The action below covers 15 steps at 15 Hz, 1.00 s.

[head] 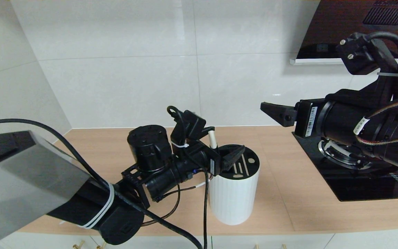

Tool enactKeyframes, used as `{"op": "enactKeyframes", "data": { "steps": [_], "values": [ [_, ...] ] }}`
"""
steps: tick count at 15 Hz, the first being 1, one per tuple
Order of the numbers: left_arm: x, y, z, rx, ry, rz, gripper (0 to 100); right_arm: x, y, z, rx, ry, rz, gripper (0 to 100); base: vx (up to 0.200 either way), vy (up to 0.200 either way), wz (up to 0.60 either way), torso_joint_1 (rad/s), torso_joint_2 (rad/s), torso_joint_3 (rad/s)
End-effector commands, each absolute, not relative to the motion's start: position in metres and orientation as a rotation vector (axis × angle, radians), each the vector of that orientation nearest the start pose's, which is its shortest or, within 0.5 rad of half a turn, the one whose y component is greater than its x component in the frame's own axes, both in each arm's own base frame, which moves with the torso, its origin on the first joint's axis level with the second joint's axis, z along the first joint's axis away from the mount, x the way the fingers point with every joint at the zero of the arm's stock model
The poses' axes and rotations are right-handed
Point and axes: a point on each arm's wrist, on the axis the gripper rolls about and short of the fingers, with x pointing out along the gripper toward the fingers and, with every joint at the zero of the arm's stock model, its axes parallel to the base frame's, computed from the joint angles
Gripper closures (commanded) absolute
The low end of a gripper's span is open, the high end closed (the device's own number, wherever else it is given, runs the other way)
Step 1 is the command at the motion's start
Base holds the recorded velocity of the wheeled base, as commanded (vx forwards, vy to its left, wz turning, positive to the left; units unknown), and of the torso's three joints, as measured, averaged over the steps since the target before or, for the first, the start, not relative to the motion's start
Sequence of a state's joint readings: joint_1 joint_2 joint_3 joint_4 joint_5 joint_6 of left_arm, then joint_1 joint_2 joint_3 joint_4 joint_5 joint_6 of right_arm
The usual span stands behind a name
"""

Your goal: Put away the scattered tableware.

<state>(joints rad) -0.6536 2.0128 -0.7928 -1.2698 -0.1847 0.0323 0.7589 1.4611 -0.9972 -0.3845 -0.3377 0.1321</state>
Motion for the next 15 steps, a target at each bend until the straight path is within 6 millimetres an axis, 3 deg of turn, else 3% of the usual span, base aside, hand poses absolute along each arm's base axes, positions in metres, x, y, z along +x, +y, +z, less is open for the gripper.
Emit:
{"op": "enactKeyframes", "data": {
  "steps": [1, 5, 7, 8, 9, 11, 12, 13, 15],
  "values": [
    [0.268, -0.217, 0.16, 0.005, -0.112, -0.838, 0, 0.192, 0.172, 0.281, 0.09, 0.092, 0.417, 0, 0.0, 0.0, 0.0, 0.0, 0.0, 0.0],
    [0.25, -0.202, 0.196, -0.019, -0.199, -0.815, 0, 0.194, 0.165, 0.279, 0.089, 0.095, 0.386, 0, 0.0, 0.0, 0.0, 0.0, 0.0, 0.0],
    [0.226, -0.177, 0.226, -0.058, -0.288, -0.74, 0, 0.192, 0.141, 0.278, 0.099, 0.082, 0.32, 0, 0.0, 0.0, 0.0, 0.0, 0.0, 0.0],
    [0.217, -0.164, 0.232, -0.065, -0.308, -0.698, 0, 0.191, 0.132, 0.276, 0.098, 0.085, 0.294, 0, 0.0, 0.0, 0.0, 0.0, 0.0, 0.0],
    [0.199, -0.136, 0.239, -0.066, -0.338, -0.635, 0, 0.182, 0.112, 0.273, 0.103, 0.075, 0.241, 0, 0.0, 0.0, 0.0, 0.0, 0.0, 0.0],
    [0.161, -0.09, 0.238, -0.058, -0.367, -0.544, 0, 0.15, 0.074, 0.266, 0.12, 0.044, 0.169, 0, 0.0, 0.0, 0.0, 0.0, 0.0, 0.0],
    [0.149, -0.078, 0.235, -0.053, -0.371, -0.514, 0, 0.14, 0.064, 0.261, 0.121, 0.038, 0.144, 0, 0.0, 0.0, 0.0, 0.0, 0.0, 0.0],
    [0.122, -0.054, 0.221, -0.037, -0.35, -0.448, 0, 0.117, 0.042, 0.251, 0.13, 0.011, 0.078, 0, 0.0, 0.0, 0.0, 0.0, 0.0, 0.0],
    [0.078, -0.029, 0.195, -0.023, -0.311, -0.388, 0, 0.079, 0.019, 0.234, 0.146, -0.046, 0.046, 0, 0.0, 0.0, 0.0, 0.0, 0.0, 0.0]
  ]
}}
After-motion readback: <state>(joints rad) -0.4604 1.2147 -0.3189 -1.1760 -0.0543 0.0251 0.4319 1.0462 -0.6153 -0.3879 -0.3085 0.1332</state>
